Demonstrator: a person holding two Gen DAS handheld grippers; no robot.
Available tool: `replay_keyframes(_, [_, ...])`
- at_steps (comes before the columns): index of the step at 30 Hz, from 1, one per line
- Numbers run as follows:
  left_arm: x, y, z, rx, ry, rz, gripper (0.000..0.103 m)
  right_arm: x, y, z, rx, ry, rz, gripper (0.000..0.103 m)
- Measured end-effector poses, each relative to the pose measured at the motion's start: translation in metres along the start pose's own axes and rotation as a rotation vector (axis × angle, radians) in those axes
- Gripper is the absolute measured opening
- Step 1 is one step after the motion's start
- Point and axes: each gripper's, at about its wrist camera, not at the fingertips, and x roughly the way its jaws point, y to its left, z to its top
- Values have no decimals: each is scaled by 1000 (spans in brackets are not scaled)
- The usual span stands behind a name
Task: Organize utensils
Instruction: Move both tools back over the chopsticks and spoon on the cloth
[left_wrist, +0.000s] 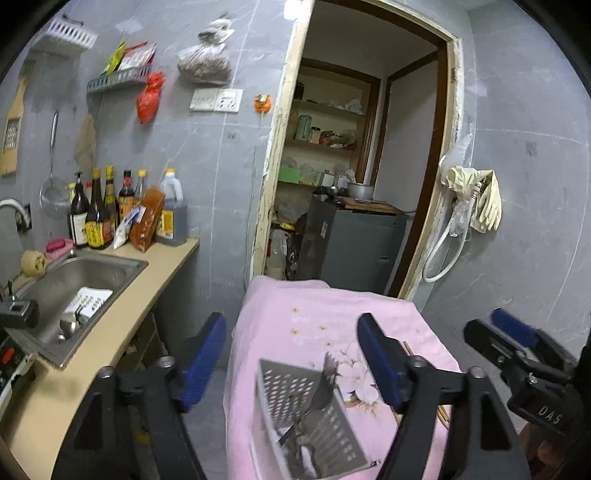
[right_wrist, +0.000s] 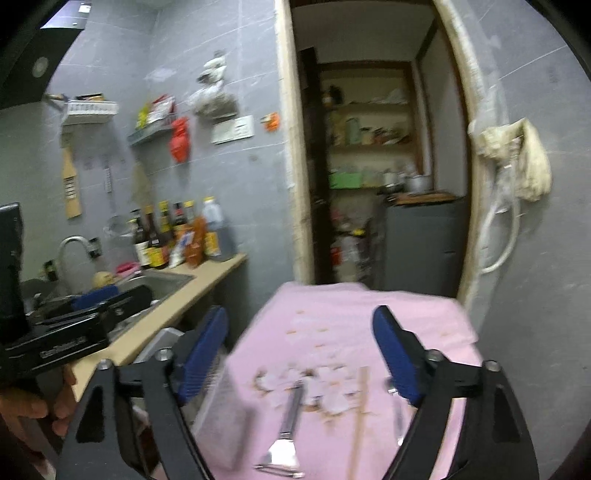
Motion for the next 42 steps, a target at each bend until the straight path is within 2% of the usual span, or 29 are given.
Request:
replay_keyframes(3, [3,-17,2,30,-9,0,84,-6,-19,7,-2,-16,-73,93])
replay_keyframes(6, [7,-38,3,66,-25,12,93,-10,-40,11,-9,-25,-135,95])
replay_keyframes(12, [20,-77,1,123,-50,23,98,-12,-75,18,-57,-38,-231,96])
replay_keyframes(19, [44,-120,-3,188,-39,34,98,-5,-114,18,-80,-16,-291,96])
replay_keyframes(31, [101,-159,-24,218,45,56,98,46,-170,-5,-100,61,-263,96])
replay_keyframes(42, [162,-170,-67,207,115,113,98,106,-200,-49,-49,131,-189,96])
